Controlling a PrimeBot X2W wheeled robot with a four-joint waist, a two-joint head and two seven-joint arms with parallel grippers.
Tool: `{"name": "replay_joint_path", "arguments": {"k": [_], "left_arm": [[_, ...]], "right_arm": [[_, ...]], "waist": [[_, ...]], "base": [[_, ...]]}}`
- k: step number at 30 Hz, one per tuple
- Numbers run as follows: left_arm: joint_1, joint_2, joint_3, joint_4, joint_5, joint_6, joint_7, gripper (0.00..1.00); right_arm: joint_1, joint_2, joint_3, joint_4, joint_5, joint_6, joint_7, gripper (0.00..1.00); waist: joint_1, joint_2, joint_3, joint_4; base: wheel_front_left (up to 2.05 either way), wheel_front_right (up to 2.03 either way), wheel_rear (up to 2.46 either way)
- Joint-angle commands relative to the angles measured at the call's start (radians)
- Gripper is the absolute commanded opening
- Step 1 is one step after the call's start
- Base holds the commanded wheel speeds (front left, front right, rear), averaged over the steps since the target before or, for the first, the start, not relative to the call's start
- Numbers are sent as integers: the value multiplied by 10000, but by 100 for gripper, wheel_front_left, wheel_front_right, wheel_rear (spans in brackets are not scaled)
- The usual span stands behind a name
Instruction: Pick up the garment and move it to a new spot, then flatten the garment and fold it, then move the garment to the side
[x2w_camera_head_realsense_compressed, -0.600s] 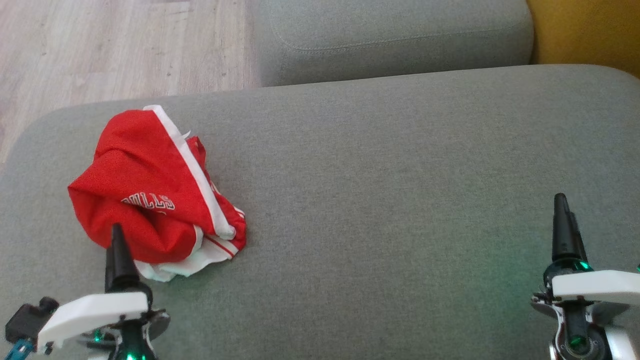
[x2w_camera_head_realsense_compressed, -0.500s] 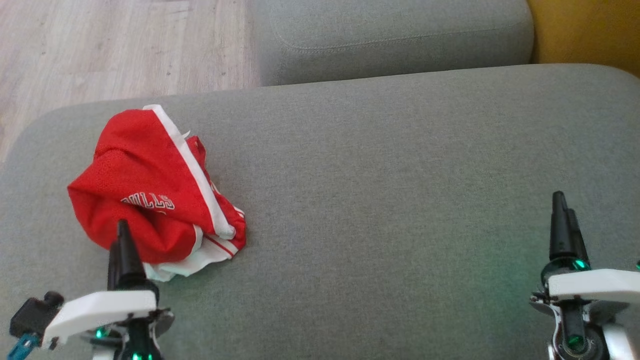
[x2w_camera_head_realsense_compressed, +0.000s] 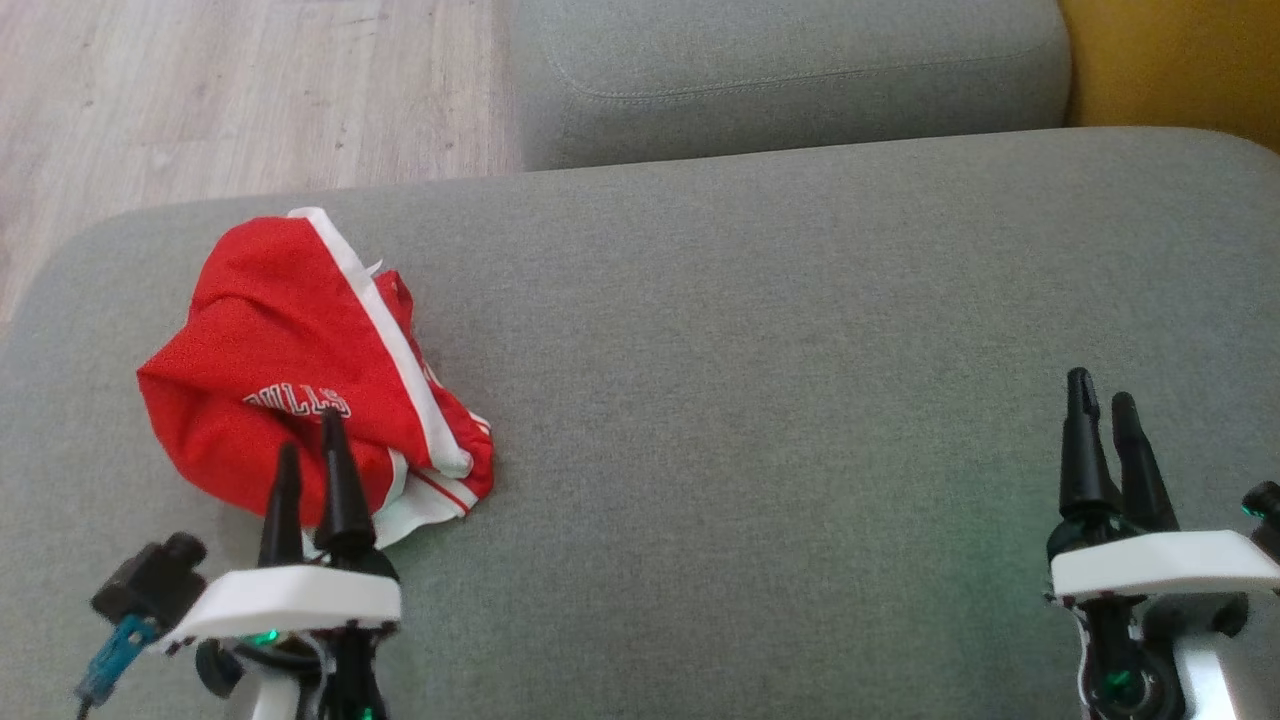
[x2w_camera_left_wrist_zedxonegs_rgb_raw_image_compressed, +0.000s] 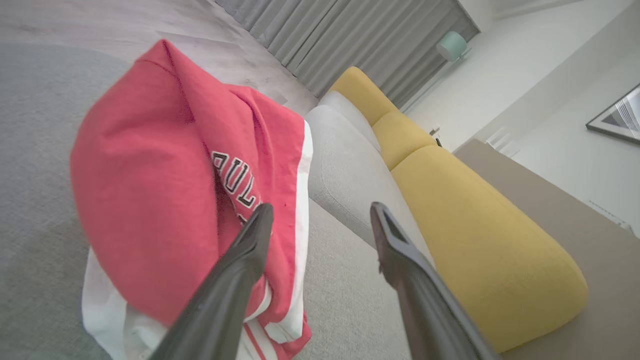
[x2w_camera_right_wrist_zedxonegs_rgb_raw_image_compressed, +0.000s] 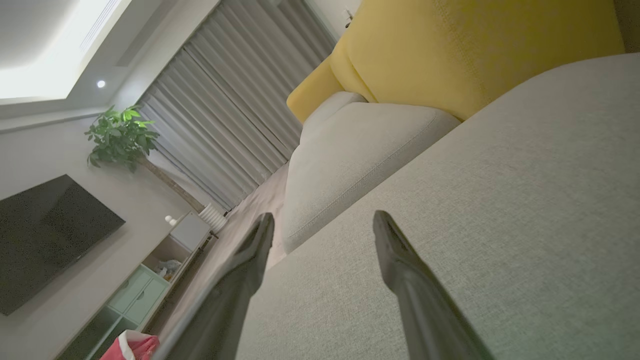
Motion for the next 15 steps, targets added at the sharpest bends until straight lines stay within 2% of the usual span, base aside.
{"name": "replay_joint_path", "arguments": {"k": [1,15], "left_arm": [[-554,155,-27,-391,466,-49,-131,100],[-865,625,-1244,-564,2543,449,-541,100]], "right_arm": [[-351,-69,185,-474,-485,-4,-136,100],[-284,-76,469,-604,-2700,-5,-548,100]], "waist": [[0,0,-7,2],[0,0,1,15]], "base": [[0,0,0],[0,0,0]]}}
